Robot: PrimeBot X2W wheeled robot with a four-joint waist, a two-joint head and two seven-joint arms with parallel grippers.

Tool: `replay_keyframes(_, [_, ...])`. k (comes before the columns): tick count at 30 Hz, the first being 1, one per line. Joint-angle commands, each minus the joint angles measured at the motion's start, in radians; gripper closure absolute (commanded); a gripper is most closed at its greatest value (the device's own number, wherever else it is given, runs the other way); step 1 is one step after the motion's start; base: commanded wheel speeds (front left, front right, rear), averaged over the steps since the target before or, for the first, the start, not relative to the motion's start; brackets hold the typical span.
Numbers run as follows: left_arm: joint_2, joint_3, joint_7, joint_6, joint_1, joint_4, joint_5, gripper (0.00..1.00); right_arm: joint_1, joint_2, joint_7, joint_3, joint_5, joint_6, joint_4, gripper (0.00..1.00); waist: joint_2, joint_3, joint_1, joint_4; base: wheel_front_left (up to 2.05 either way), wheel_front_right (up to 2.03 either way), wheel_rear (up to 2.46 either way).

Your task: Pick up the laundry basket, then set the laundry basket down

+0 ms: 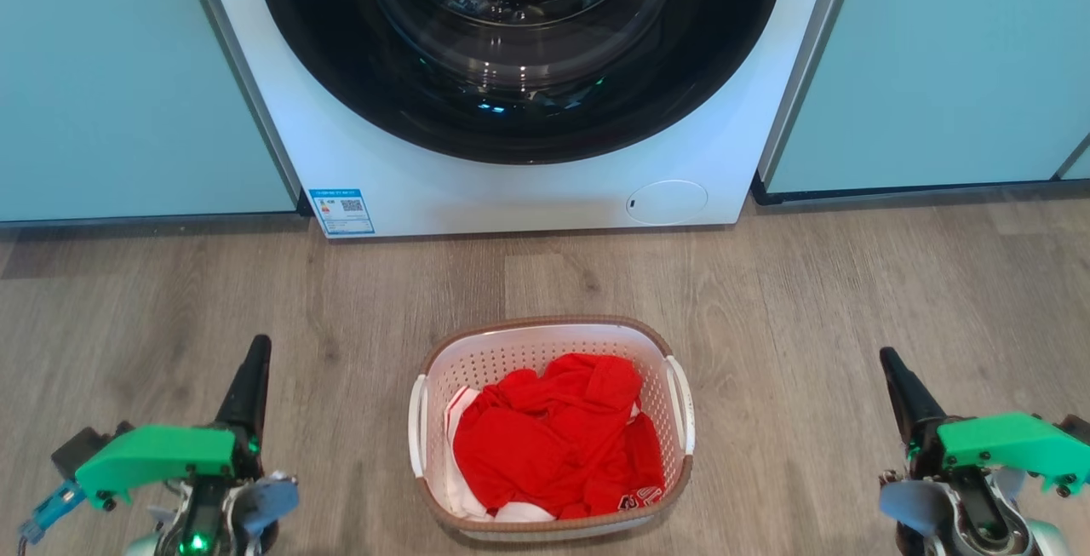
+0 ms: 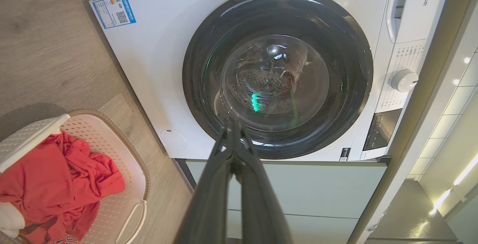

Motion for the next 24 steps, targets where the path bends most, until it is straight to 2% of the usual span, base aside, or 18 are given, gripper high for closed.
replay_keyframes(1, [0.004, 0.043, 0.011, -0.014, -0.055, -0.039, -0.029, 1.0, -0.06, -0.011, 0.011, 0.008, 0.029, 0.001, -0.04, 1.0, 0.0, 0.0, -0.0001, 0.0, 0.0, 0.0, 0.0])
replay_keyframes(11, [0.004, 0.067, 0.039, -0.024, -0.062, -0.045, -0.134, 1.0, -0.066, -0.01, 0.04, -0.013, 0.134, 0.002, -0.043, 1.0, 0.0, 0.003, -0.0001, -0.002, 0.0, 0.0, 0.0])
replay_keyframes(24, [0.004, 0.067, 0.039, -0.024, -0.062, -0.045, -0.134, 1.0, -0.067, -0.006, 0.044, -0.018, 0.13, 0.002, -0.043, 1.0, 0.0, 0.003, -0.0001, -0.002, 0.0, 0.0, 0.0])
